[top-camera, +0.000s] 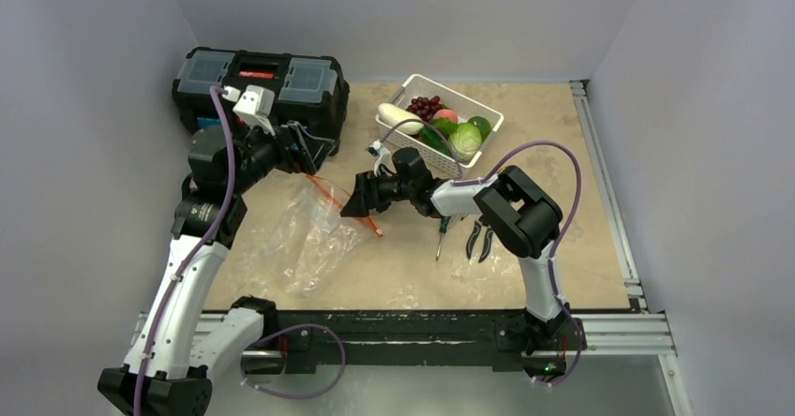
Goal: Place the food in the zip-top bag and seal the zipper
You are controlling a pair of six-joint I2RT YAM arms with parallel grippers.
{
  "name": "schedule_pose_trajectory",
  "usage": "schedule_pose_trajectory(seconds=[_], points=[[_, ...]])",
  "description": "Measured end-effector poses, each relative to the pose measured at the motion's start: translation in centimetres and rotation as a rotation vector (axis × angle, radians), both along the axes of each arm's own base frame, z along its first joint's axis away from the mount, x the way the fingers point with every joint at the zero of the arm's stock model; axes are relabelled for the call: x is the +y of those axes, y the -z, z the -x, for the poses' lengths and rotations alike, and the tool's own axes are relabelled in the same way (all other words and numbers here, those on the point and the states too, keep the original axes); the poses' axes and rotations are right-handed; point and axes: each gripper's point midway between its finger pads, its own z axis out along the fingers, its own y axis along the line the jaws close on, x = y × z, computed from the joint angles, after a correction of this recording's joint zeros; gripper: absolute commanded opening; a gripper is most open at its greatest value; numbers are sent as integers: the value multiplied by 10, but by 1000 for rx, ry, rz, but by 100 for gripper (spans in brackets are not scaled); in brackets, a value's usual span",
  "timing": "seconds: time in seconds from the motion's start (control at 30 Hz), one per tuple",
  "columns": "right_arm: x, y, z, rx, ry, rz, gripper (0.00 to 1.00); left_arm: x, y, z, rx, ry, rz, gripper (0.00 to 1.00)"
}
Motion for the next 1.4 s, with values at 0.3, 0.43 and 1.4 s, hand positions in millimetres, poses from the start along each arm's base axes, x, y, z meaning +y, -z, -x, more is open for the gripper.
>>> schedule_pose_trajectory(seconds=[0.3, 0.43, 1.4], points=[[9, -25, 13, 14, -61, -143, 64, -11, 3, 4, 26, 60, 25, 92], [12, -38, 17, 36, -84, -200, 59, -15, 3, 6, 29, 76, 28, 92], [22, -51, 32, 190, -91, -313, 0, -22, 1, 10, 29, 95, 35, 88]])
